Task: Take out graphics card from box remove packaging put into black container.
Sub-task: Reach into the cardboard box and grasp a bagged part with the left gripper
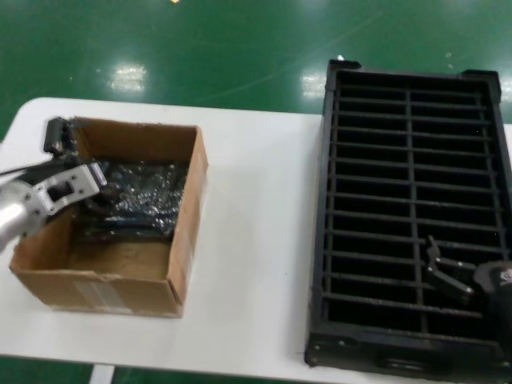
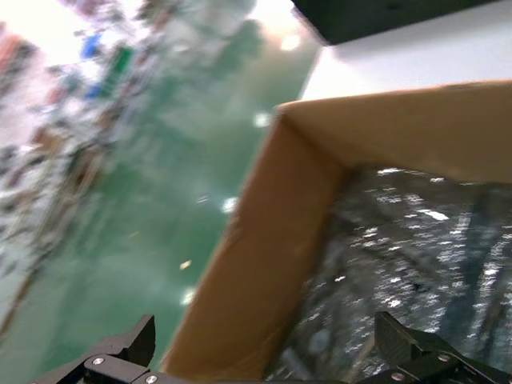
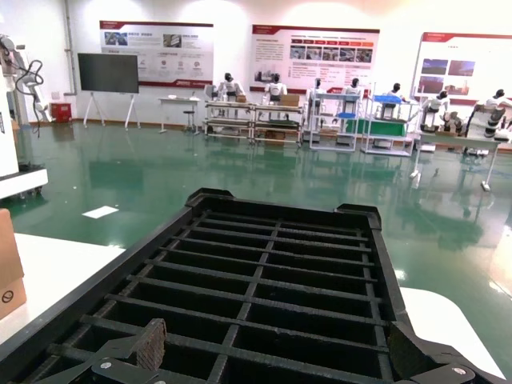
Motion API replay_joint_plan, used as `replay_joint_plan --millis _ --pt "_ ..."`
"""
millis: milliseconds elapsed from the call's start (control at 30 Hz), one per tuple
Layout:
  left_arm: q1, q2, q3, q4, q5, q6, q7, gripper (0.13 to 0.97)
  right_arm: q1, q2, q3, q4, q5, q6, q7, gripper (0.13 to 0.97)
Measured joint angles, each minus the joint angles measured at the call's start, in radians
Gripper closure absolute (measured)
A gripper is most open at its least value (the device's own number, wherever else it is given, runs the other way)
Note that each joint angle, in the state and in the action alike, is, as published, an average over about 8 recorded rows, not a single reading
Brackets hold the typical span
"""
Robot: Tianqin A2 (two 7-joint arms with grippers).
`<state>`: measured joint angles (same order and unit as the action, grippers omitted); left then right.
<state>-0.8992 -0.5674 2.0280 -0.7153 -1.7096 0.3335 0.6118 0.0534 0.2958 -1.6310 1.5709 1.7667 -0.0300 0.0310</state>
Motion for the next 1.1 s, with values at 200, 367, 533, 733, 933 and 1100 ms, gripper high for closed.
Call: replay_joint_plan --millis 200,367,533,733,933,1100 --pt "-0.194 0.084 0.005 0.311 0.049 0.17 0.19 0.132 0.0 0.0 0.0 0.0 0.0 0.0 0.0 0.129" --pt "-0.314 0.132 -0.003 0.528 0.075 0.24 0.349 0.132 0.0 0.0 0.0 0.0 0.0 0.0 0.0 0.129" --pt "-0.375 0.154 -0.004 0.645 0.104 0.261 0.428 0.132 0.0 0.0 0.0 0.0 0.0 0.0 0.0 0.129" --pt "-0.39 0.169 0.001 0.694 0.143 0.249 0.452 0.132 0.0 0.0 0.0 0.0 0.0 0.0 0.0 0.129" --pt "-0.382 0.185 -0.018 0.704 0.151 0.192 0.491 0.132 0.0 0.0 0.0 0.0 0.0 0.0 0.0 0.129" --pt "-0.371 0.209 -0.075 0.705 0.112 0.106 0.573 0.132 0.0 0.0 0.0 0.0 0.0 0.0 0.0 0.129"
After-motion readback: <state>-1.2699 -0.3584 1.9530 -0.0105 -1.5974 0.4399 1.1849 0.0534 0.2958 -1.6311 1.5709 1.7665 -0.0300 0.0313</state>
